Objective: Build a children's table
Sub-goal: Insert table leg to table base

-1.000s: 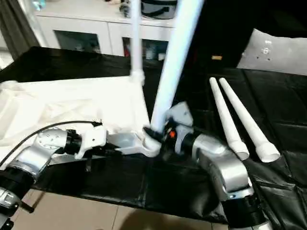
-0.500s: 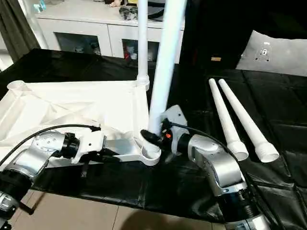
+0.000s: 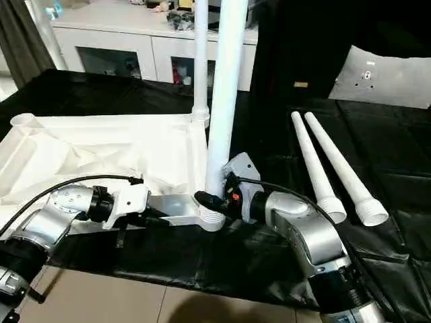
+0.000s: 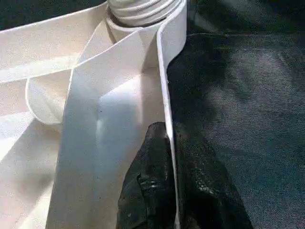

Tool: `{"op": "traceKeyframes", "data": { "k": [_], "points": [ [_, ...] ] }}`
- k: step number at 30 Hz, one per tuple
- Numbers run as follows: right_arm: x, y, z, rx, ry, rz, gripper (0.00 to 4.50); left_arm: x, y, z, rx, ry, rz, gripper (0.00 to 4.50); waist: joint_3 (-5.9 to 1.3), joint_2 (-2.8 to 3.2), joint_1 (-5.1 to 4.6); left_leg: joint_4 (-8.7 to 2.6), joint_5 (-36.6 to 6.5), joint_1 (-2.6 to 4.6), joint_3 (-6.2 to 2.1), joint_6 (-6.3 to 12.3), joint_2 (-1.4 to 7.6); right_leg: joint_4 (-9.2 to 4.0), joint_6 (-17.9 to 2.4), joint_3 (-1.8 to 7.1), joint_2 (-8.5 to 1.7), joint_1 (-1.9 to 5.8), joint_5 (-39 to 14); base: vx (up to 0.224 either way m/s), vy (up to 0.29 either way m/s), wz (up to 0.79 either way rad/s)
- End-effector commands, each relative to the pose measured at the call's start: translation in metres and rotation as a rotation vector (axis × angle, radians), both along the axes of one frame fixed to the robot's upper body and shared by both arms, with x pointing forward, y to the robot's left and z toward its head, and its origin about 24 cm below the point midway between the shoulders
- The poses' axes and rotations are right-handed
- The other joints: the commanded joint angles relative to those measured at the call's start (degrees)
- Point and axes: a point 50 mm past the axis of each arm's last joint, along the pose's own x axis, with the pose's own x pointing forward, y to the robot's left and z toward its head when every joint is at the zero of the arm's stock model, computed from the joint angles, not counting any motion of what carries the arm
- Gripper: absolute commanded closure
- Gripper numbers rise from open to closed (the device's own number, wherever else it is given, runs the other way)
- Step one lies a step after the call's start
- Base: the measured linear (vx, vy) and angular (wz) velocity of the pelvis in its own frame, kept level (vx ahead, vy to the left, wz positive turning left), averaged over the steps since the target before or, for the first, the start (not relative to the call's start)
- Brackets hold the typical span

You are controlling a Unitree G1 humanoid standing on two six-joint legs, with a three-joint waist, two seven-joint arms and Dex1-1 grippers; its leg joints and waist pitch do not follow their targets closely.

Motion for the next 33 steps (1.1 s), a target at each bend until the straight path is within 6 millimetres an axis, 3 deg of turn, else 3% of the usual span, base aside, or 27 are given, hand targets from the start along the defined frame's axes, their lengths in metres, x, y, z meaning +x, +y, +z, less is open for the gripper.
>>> {"op": "traceKeyframes", "data": {
  "k": [1,3,9,10,16,17,19,22,25,28,29,33],
  "points": [
    [-0.001,-0.004,-0.014,-0.040,0.062,-0.022,2.58,-0.008,-0.004,-0.007,-0.030,0.048,-0.044,4.50,-2.91,-0.31,-0.18,-4.73,-16.50,0.46,-0.95,0.39,2.13,-5.12,-4.22,2.51,-4.67,1.62,-31.39,0.000,0.000,0.00],
    [-0.001,-0.003,-0.014,-0.033,0.063,-0.022,2.58,-0.009,-0.005,-0.007,-0.034,0.046,-0.047,4.50,-3.06,-0.55,-0.13,-4.68,-15.57,0.28,-0.79,0.58,2.12,-4.77,-5.04,2.65,-4.67,1.86,-29.35,0.000,0.000,0.00],
    [0.002,-0.006,-0.022,0.100,0.131,-0.075,2.58,-0.007,-0.009,-0.003,-0.058,0.031,-0.043,4.50,-3.07,-0.40,-0.04,-4.63,-14.49,0.26,-0.67,0.70,2.10,-5.01,-5.04,2.62,-4.72,1.91,-30.60,0.000,0.000,0.00],
    [0.002,-0.007,-0.022,0.101,0.132,-0.076,2.58,-0.006,-0.009,-0.003,-0.058,0.030,-0.042,4.50,-3.10,0.00,0.07,-4.65,-14.60,0.35,-0.73,0.58,2.13,-4.95,-5.18,2.62,-4.75,1.90,-30.34,0.000,0.000,0.00],
    [-0.008,-0.020,-0.037,0.175,0.186,-0.137,2.58,-0.002,-0.005,-0.001,-0.074,0.028,0.011,4.50,-3.27,-0.18,0.34,-4.80,-13.78,0.29,-0.58,0.82,2.29,-4.52,-6.39,2.76,-4.65,2.11,-26.29,0.000,0.000,0.00],
    [-0.013,-0.023,-0.044,0.185,0.188,-0.157,2.58,0.000,-0.003,0.001,-0.079,0.022,0.026,4.50,-3.24,0.45,0.49,-4.82,-14.04,0.28,-0.66,0.71,2.26,-4.52,-6.44,2.75,-4.73,2.08,-26.52,0.000,0.000,0.00],
    [-0.016,-0.024,-0.047,0.183,0.181,-0.167,2.58,0.001,-0.002,0.001,-0.080,0.017,0.035,4.50,-3.25,0.02,0.55,-4.81,-14.66,0.27,-0.61,0.76,2.16,-4.87,-5.64,2.67,-4.82,2.09,-28.67,0.000,0.000,0.00],
    [-0.021,-0.025,-0.053,0.173,0.146,-0.181,2.58,0.004,-0.001,0.003,-0.092,0.011,0.059,4.50,-3.15,0.12,0.50,-4.93,-15.17,0.32,-0.71,0.82,2.20,-5.10,-5.02,2.60,-4.81,1.96,-30.31,0.000,0.000,0.00],
    [-0.028,-0.024,-0.062,0.046,0.091,-0.140,2.58,0.004,-0.001,0.004,-0.089,0.009,0.060,4.50,-3.04,0.07,0.42,-5.03,-15.85,0.27,-0.72,0.68,2.18,-5.25,-4.31,2.50,-4.72,1.87,-31.46,0.000,0.000,0.00],
    [-0.027,-0.024,-0.064,-0.009,0.072,-0.129,2.58,0.004,-0.001,0.004,-0.079,0.007,0.050,4.50,-2.82,0.02,0.16,-4.94,-17.33,0.37,-0.81,0.86,1.88,-5.79,-3.10,2.31,-4.71,1.68,-35.49,0.000,0.000,0.00],
    [-0.026,-0.023,-0.066,-0.067,0.054,-0.102,2.58,0.004,-0.001,0.003,-0.073,0.003,0.047,4.50,-2.78,0.70,0.07,-4.99,-18.40,0.51,-0.89,0.58,1.93,-6.09,-2.77,2.25,-4.68,1.52,-36.27,0.000,0.000,0.00],
    [-0.029,-0.022,-0.072,-0.145,0.046,-0.036,2.58,0.004,-0.001,0.003,-0.065,0.000,0.045,4.50,-2.73,0.41,-0.37,-4.89,-20.18,0.52,-1.09,0.62,1.74,-6.28,-2.03,2.00,-4.63,1.46,-38.27,0.000,0.000,0.00]
  ]
}}
